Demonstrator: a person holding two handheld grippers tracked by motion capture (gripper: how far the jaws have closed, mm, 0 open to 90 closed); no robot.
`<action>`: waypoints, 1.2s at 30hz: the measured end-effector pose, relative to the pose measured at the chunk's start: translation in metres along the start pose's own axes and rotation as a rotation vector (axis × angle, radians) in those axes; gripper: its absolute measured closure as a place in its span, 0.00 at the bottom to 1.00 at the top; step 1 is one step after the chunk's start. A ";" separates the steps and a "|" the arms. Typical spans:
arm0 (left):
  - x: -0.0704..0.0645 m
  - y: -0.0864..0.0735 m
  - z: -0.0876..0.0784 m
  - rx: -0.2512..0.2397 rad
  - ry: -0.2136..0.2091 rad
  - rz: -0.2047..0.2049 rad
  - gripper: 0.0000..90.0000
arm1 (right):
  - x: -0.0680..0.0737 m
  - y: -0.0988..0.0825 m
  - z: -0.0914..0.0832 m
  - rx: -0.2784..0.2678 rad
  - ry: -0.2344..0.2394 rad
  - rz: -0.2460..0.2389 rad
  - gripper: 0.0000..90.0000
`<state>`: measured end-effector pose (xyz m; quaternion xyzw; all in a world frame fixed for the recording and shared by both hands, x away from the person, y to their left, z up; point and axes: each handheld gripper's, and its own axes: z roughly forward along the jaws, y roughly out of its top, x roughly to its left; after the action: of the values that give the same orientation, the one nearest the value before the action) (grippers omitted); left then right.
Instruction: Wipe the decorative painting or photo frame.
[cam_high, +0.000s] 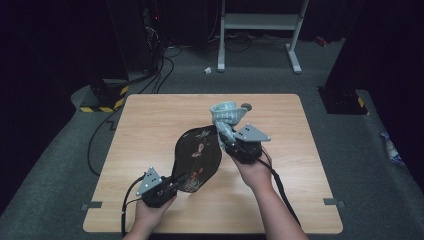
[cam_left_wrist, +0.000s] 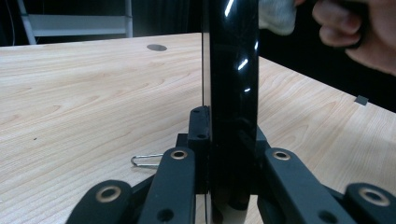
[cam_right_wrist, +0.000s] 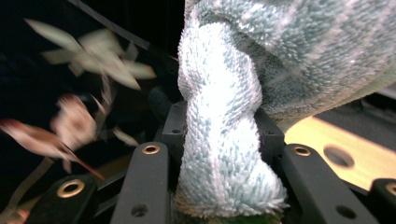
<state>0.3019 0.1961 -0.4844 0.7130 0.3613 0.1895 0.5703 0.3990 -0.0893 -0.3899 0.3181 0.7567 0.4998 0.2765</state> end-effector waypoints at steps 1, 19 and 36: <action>0.000 0.000 0.000 0.000 0.000 0.000 0.89 | 0.005 0.008 -0.003 -0.027 0.012 -0.009 0.73; -0.002 0.001 0.000 0.006 0.015 0.017 0.88 | 0.076 0.069 -0.022 -0.165 0.227 -0.103 0.72; -0.002 0.000 0.000 0.005 0.012 0.026 0.88 | 0.080 0.088 0.009 -0.120 0.240 -0.066 0.72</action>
<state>0.3008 0.1947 -0.4839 0.7182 0.3557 0.2002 0.5636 0.3721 0.0021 -0.3191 0.2141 0.7631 0.5691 0.2189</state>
